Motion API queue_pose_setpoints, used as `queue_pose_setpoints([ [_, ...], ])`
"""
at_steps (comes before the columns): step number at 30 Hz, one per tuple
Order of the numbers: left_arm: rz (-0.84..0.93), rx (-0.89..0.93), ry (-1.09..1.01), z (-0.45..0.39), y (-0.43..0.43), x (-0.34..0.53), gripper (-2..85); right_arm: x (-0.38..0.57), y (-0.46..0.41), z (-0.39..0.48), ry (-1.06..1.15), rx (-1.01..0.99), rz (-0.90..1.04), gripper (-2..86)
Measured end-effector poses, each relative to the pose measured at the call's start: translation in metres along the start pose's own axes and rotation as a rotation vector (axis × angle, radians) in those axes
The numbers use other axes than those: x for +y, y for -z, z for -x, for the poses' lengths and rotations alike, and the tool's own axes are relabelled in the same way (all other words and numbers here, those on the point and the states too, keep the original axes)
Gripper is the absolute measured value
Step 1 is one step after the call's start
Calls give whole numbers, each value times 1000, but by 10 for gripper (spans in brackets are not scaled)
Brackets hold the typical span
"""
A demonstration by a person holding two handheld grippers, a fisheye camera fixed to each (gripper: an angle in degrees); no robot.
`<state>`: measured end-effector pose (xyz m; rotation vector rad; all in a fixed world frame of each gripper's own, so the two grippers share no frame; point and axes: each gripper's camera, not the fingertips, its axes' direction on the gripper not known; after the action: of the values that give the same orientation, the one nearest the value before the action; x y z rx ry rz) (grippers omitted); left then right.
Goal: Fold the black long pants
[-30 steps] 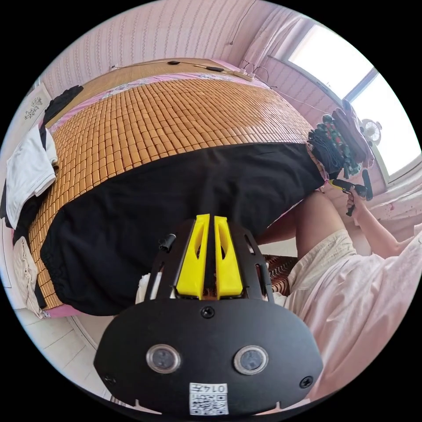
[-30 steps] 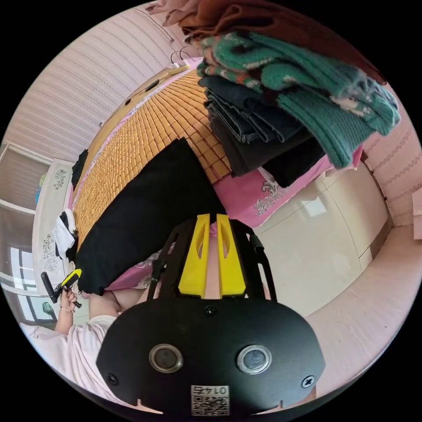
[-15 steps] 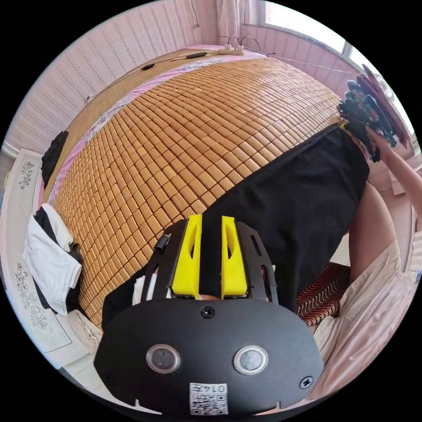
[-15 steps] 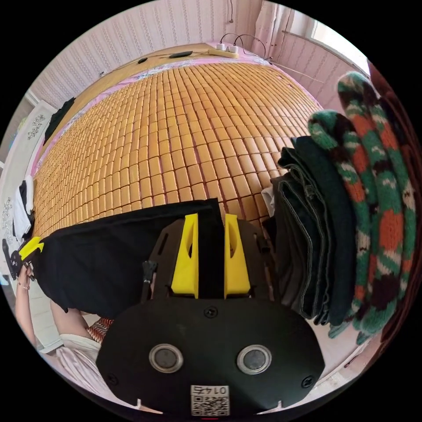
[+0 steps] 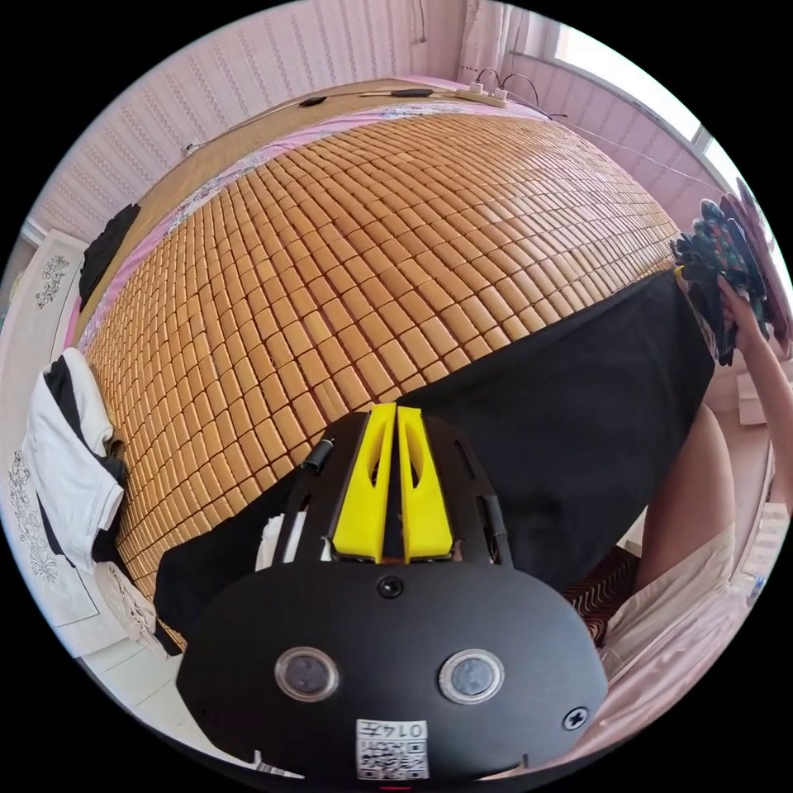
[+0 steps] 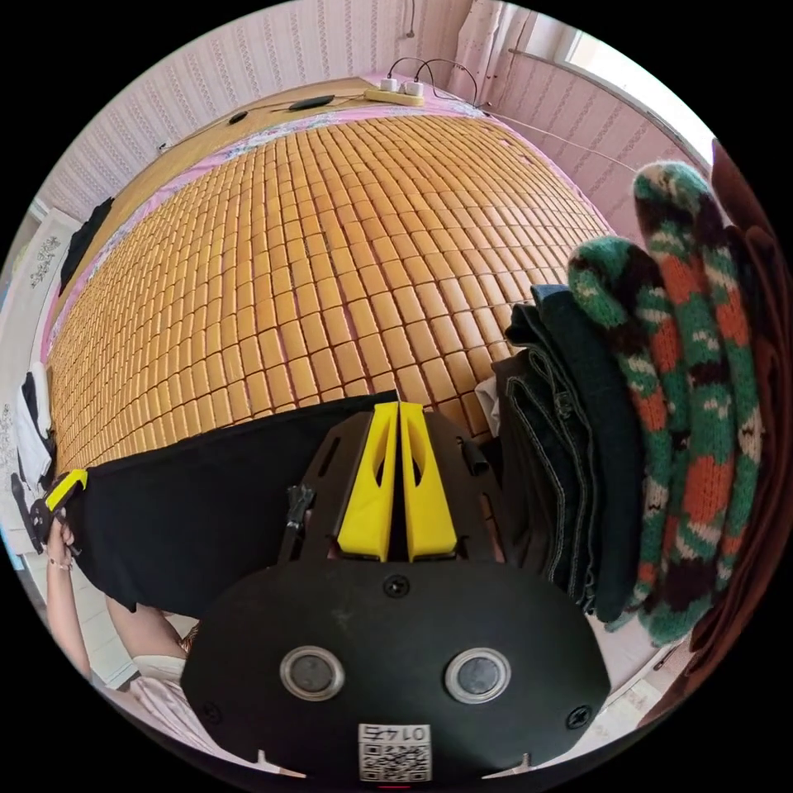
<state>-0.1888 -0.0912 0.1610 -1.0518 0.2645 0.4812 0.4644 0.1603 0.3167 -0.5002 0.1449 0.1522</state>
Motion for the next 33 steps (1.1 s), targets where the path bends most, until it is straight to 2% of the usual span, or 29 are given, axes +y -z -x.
queue_pose_setpoints([
  [5,-88,30,47,27,26,20,4,14,16,20,-7,-58,-119,-4],
  [8,-182,48,96,55,56,64,10,45,31,47,116,-55,-181,-6],
  [11,-213,70,263,100,73,135,20,77,33,89,277,-52,-191,-8],
  [14,-239,50,480,150,82,220,41,86,32,154,496,-147,-159,-6],
  [19,-325,97,666,219,103,344,71,82,35,321,929,-257,-158,15],
  [23,-403,84,690,248,115,392,75,81,55,457,1192,-444,-161,86],
  [25,-431,100,715,273,115,412,72,86,70,557,1379,-525,-129,125],
  [28,-461,130,762,310,108,429,65,101,82,677,1575,-545,-110,137],
  [32,-499,167,679,346,101,433,65,119,69,801,1713,-491,-61,160],
  [33,-541,203,575,353,100,432,72,123,56,834,1739,-460,-25,166],
])
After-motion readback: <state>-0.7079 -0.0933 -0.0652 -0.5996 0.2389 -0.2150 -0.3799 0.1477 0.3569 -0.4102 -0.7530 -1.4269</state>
